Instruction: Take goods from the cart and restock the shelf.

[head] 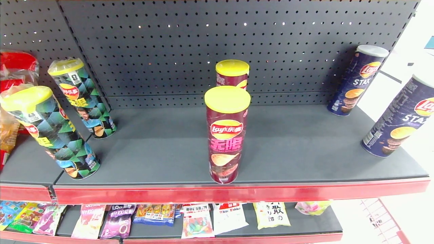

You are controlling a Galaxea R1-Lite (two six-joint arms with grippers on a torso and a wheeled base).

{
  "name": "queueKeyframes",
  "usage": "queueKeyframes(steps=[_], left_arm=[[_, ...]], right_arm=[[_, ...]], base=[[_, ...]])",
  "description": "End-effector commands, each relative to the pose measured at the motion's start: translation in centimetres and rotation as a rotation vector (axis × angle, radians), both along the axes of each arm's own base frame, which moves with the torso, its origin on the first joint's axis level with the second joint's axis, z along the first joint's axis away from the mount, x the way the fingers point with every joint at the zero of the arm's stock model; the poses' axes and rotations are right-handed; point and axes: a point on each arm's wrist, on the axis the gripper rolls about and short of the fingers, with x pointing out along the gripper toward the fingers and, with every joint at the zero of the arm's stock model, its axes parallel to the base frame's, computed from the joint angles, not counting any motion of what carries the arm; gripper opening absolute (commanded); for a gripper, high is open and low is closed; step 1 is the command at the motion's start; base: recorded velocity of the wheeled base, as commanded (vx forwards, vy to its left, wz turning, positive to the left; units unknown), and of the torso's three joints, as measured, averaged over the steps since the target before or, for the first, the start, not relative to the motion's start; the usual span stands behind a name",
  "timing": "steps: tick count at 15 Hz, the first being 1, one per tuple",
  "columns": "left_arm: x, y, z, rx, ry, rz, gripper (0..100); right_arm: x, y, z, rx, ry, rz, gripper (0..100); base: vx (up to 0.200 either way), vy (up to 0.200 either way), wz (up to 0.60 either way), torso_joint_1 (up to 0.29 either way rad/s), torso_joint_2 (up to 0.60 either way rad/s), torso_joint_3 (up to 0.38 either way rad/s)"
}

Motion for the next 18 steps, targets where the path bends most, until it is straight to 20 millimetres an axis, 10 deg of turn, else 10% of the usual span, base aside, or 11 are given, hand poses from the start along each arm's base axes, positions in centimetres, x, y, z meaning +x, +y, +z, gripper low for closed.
queueKeyframes(steps=[1,18], left_arm=[[0.0,0.0,0.0,-0.001,0.0,0.001,100],[0.0,0.0,0.0,0.002,0.0,0.001,100]], right_arm=[[-0.04,0.0,-0.27,0.01,-0.006,0.005,100],[0.34,0.02,-1.15,0.111,-0.001,0.014,100]], base=[[0.0,0.0,0.0,0.0,0.0,0.0],[0.0,0.0,0.0,0.0,0.0,0.0]])
